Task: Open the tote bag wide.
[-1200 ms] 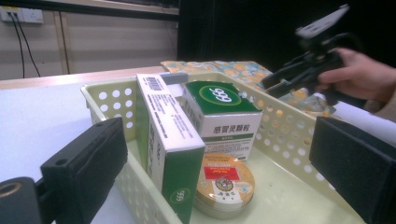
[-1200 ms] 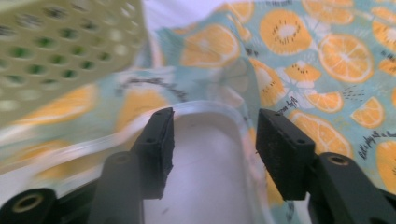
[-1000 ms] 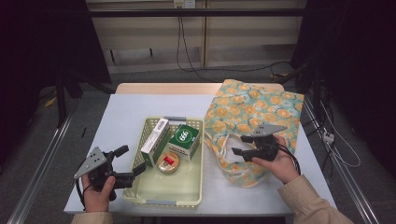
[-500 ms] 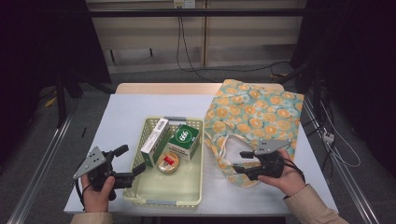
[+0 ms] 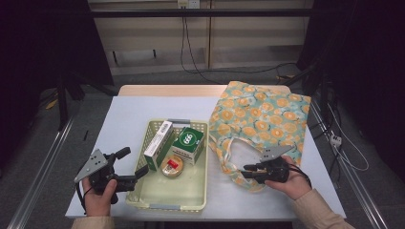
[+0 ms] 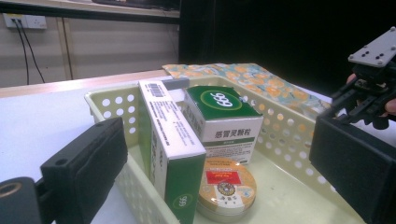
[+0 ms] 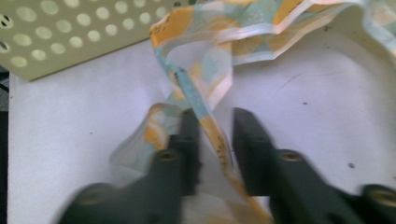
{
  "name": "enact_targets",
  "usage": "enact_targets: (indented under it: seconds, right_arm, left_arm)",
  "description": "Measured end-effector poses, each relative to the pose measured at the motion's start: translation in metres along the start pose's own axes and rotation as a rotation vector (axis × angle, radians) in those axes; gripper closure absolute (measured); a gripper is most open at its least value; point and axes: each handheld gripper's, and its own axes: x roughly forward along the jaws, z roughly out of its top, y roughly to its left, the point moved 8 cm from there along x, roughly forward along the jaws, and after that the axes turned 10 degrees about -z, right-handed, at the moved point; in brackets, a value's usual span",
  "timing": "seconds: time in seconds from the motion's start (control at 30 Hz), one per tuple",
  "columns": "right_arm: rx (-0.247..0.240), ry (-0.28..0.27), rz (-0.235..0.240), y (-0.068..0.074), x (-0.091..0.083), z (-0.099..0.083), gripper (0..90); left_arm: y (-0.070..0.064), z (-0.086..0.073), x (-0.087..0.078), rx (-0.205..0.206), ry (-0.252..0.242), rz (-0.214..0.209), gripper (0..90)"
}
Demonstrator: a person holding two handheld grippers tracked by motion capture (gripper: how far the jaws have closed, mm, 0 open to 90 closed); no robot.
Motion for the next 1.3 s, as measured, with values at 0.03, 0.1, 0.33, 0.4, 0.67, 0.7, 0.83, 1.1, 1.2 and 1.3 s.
enact_targets:
  seconds: [0.03, 0.1, 0.33, 0.4, 0.67, 0.7, 0.83, 1.1, 1.2, 1.3]
  right_arm:
    - [-0.012, 0.006, 0.014, 0.003, 0.001, 0.0, 88.6]
    - [-0.004, 0.004, 0.016, 0.006, 0.002, 0.001, 90.0]
    - [0.025, -0.044, 0.134, 0.033, 0.002, 0.015, 90.0]
    - [0.009, -0.045, 0.134, 0.04, 0.003, 0.018, 90.0]
    - [0.077, -0.109, 0.026, 0.0, -0.009, 0.036, 90.0]
    - [0.104, -0.127, 0.003, -0.012, -0.014, 0.039, 90.0]
    - [0.165, -0.155, -0.071, -0.048, -0.025, 0.044, 90.0]
    - [0.257, -0.137, -0.198, -0.122, -0.036, 0.054, 90.0]
    - [0.275, -0.116, -0.263, -0.148, -0.035, 0.052, 90.0]
    - [0.316, -0.095, -0.305, -0.171, -0.03, 0.045, 90.0]
  left_arm:
    - [0.0, 0.0, 0.0, 0.0, 0.0, 0.0, 4.0]
    - [0.001, 0.0, -0.001, 0.001, 0.0, 0.001, 4.0]
    - [0.001, 0.0, -0.001, 0.001, 0.0, 0.0, 4.0]
    - [0.001, 0.0, -0.001, -0.001, 0.0, 0.002, 4.0]
    - [0.002, 0.0, -0.003, -0.003, -0.003, 0.007, 4.0]
    - [0.002, 0.0, -0.003, -0.005, -0.003, 0.007, 4.0]
    - [0.002, -0.001, -0.003, -0.007, -0.006, 0.006, 4.0]
    - [0.003, 0.0, -0.003, -0.008, -0.007, 0.005, 4.0]
    - [0.003, -0.001, -0.003, -0.014, -0.006, 0.006, 4.0]
    - [0.003, -0.002, -0.003, -0.015, -0.001, 0.006, 4.0]
